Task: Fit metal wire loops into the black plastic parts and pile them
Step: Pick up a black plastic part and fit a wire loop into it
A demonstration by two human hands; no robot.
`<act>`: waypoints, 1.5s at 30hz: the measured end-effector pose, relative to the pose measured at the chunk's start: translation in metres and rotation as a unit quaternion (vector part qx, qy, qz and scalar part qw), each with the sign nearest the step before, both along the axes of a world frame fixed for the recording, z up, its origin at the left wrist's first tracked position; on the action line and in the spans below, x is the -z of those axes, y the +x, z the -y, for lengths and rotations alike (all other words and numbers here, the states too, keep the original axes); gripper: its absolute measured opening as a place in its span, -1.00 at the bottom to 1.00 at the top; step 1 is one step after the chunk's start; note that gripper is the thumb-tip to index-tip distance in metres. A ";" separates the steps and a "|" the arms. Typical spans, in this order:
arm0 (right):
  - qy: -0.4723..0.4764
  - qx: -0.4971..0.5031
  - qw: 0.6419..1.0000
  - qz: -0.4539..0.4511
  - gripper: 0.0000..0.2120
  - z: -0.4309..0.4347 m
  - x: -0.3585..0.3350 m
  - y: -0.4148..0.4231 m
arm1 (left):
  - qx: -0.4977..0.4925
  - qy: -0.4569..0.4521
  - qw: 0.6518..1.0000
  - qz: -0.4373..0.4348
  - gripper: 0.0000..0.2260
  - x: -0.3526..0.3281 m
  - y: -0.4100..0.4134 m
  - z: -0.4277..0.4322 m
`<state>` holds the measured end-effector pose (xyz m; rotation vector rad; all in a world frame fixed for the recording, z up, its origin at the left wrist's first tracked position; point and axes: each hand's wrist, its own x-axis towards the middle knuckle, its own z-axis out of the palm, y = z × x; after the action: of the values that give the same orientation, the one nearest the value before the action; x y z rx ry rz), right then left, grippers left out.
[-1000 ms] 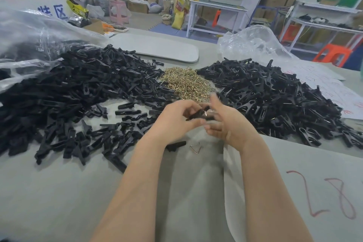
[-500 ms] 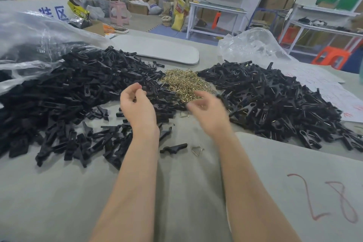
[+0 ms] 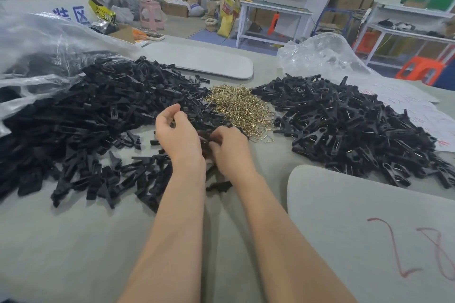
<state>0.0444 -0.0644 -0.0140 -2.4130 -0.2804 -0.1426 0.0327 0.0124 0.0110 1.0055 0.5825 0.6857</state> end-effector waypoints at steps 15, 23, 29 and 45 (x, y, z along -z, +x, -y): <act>0.345 -0.006 0.934 -0.095 -0.88 0.049 -0.014 0.005 | 0.224 0.151 0.962 -0.049 -0.83 0.008 0.000 0.014; 0.260 0.049 0.962 -0.061 -0.93 0.026 -0.013 0.011 | 0.132 0.036 0.991 -0.008 -0.93 0.006 0.002 0.004; -0.048 0.062 0.997 -0.016 -0.66 0.003 0.004 0.015 | 0.073 -0.111 0.990 0.052 -0.94 0.003 0.002 -0.001; 0.082 0.064 0.994 0.010 -0.90 0.029 -0.015 0.017 | 0.215 -0.027 0.976 0.026 -0.84 0.005 0.002 0.011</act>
<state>0.0611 -0.0936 0.0014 -2.2661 -0.1169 -0.2391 0.0348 0.0013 0.0057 1.0178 0.3177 0.3090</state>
